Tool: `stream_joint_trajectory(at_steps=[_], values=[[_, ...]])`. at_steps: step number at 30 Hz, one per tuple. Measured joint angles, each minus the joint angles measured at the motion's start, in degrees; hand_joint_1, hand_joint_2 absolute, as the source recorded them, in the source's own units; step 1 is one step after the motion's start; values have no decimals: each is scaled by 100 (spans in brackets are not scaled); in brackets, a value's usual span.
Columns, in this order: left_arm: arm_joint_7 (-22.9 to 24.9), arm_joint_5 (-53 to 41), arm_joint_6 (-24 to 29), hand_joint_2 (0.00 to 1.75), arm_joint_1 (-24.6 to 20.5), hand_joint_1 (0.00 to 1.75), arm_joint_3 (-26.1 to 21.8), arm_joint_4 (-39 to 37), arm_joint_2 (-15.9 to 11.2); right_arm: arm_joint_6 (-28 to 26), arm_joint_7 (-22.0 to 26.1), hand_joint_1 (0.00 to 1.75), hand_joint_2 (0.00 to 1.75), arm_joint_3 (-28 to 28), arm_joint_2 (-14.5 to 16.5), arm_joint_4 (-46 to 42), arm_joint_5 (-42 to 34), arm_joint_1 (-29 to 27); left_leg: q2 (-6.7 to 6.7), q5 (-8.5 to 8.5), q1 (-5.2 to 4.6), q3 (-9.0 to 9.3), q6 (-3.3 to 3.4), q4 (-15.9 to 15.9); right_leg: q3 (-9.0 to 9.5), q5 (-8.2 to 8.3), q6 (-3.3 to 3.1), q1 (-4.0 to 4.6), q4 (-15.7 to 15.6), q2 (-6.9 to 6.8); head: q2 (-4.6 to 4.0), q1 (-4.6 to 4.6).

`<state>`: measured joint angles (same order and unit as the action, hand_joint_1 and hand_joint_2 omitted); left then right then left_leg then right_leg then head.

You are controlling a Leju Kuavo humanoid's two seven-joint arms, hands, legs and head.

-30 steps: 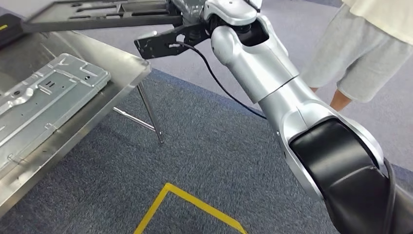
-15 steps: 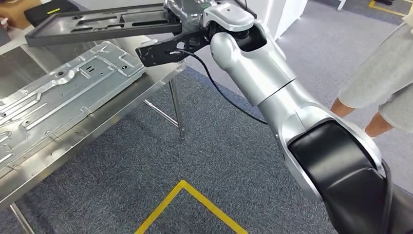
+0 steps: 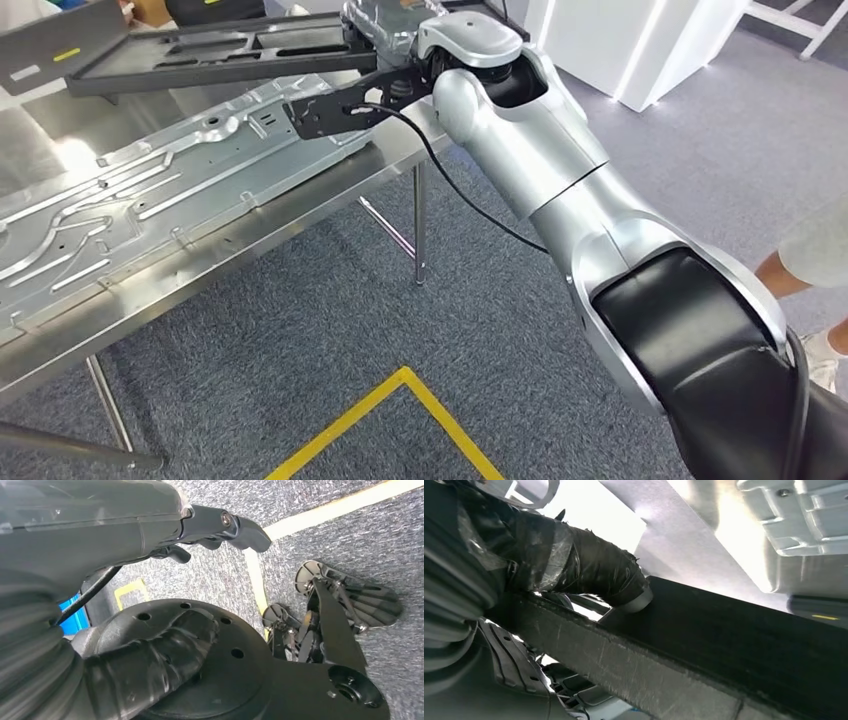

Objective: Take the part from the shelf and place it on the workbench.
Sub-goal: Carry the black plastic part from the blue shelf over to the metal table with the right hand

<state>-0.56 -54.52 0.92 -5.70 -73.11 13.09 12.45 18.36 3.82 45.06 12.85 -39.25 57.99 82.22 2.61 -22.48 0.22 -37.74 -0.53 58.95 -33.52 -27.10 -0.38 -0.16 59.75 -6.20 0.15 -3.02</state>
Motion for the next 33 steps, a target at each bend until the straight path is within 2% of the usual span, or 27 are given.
stream_joint_trajectory(at_steps=[1,2,4,6,7,8,9,10,11,12,13,14,15,17,18,19,21,22,23,24,25,27,28,29,30,32,33], values=[[1,-1,0,175,0,0,0,0,-1,0,0,175,175,3,8,9,-3,1,-64,-3,-5,1,51,-4,21,-16,29,-7,-2,-47,0,6],[2,-1,0,175,3,0,-1,0,-1,-1,-1,175,175,5,15,14,-5,2,-125,-5,-4,16,89,-17,34,-51,63,-23,22,-32,0,6],[2,-1,1,175,-1,0,-1,0,-2,0,7,175,175,7,16,23,-9,18,-231,-6,11,55,174,-47,-66,-236,104,-59,299,196,0,7],[2,1,2,175,-13,0,-1,0,-2,13,49,175,175,8,-8,53,-22,30,-339,-11,8,68,235,-54,-430,-561,103,-65,1009,494,0,8],[2,4,2,175,-17,0,-1,0,-2,22,78,175,175,9,-19,77,-33,30,-410,-13,-1,69,252,-51,-645,-682,97,-59,1386,562,0,7],[2,10,2,175,-19,0,-1,0,-2,28,104,175,175,10,-26,103,-44,29,-494,-16,-12,71,258,-46,-800,-699,86,-51,1615,595,0,7],[2,20,1,175,-19,0,-1,0,-2,30,126,175,175,12,-28,129,-54,33,-585,-17,-24,75,261,-40,-857,-599,63,-44,1630,617,0,8],[2,31,1,175,-19,0,-1,0,-2,30,143,175,175,13,-30,152,-64,44,-678,-18,-34,81,262,-34,-806,-398,29,-35,1424,651,0,7],[2,41,0,175,-18,0,-1,0,0,29,159,175,175,14,-31,171,-74,60,-766,-19,-37,87,263,-28,-676,-145,-16,-24,1058,741,0,8],[2,58,-1,175,-17,0,-1,-2,7,28,175,175,175,14,-32,187,-83,79,-839,-20,-39,84,259,-22,-529,54,-67,-20,677,905,0,5],[1,78,-2,175,-17,0,-1,-3,14,30,190,175,175,14,-33,202,-92,99,-905,-19,-30,70,248,-14,-399,180,-99,-17,352,1052,0,7],[-1,105,-5,175,-17,0,-2,-5,23,31,205,175,175,15,-31,214,-99,115,-965,-12,-10,49,225,-13,-315,233,-117,-9,151,1160,0,8],[-3,132,-8,175,-15,0,-3,-8,31,33,215,175,175,17,-27,225,-103,126,-1033,-1,14,25,192,-17,-274,221,-123,2,69,1192,0,11],[-11,167,-10,175,-11,0,-5,-8,36,34,218,175,175,23,-14,237,-105,137,-1154,22,48,2,124,-41,-208,234,-119,5,-25,1034,0,15],[-16,175,-10,175,-12,0,-5,-8,35,33,215,175,175,26,-8,239,-105,144,-1078,-7,34,-18,95,-1,-158,251,-125,-12,-89,943,0,9],[-22,185,-11,175,-15,0,-6,-8,32,32,213,175,175,28,-3,242,-107,159,-919,-92,16,-81,69,136,-107,269,-130,-32,-155,847,0,0],[-33,206,-16,175,-24,0,-7,-7,22,30,216,175,175,38,4,254,-113,192,-503,-385,4,-367,8,733,-38,272,-138,-44,-220,662,0,-18],[-36,212,-19,175,-24,0,-7,-7,19,29,218,175,175,45,5,265,-117,202,-394,-516,24,-552,-23,1085,-26,260,-137,-43,-220,570,0,-20],[-36,215,-20,175,-23,0,-7,-7,15,28,220,175,175,51,8,277,-123,200,-339,-572,47,-690,-52,1329,-19,245,-132,-44,-215,481,0,-20],[-35,212,-21,175,-21,0,-7,-7,11,28,221,175,175,56,11,288,-129,194,-307,-532,71,-740,-81,1391,-14,226,-121,-48,-206,392,0,-21],[-34,205,-20,175,-17,0,-7,-7,5,27,221,175,175,58,16,297,-136,192,-277,-395,93,-668,-107,1222,-10,204,-105,-55,-190,310,0,-21],[-32,191,-9,175,-10,0,-6,-7,-4,23,220,175,175,60,24,303,-152,201,-112,-64,102,-297,-143,503,-1,137,-49,-61,-133,168,0,-22],[-32,186,-2,175,-8,0,-5,-7,-7,22,215,175,175,60,26,304,-158,210,-31,32,92,-132,-128,197,0,100,-14,-51,-100,115,0,-20],[-31,183,5,175,-7,0,-5,-7,-8,21,211,175,175,60,26,307,-163,217,21,61,75,-37,-90,25,6,71,19,-34,-77,73,0,-17],[-30,180,11,175,-5,0,-5,-7,-8,20,207,175,175,60,30,309,-166,222,23,33,56,-15,-37,-14,15,51,48,-14,-66,33,0,-14],[-27,174,21,175,-6,0,-5,-7,-11,20,203,175,175,61,50,312,-170,227,-98,30,54,-15,71,-10,50,15,105,-17,-62,-41,0,-9],[-25,173,24,175,-7,0,-5,-7,-11,19,198,175,175,62,59,312,-171,233,-154,26,58,-6,111,-15,49,-35,137,-35,-18,13,0,-9]])
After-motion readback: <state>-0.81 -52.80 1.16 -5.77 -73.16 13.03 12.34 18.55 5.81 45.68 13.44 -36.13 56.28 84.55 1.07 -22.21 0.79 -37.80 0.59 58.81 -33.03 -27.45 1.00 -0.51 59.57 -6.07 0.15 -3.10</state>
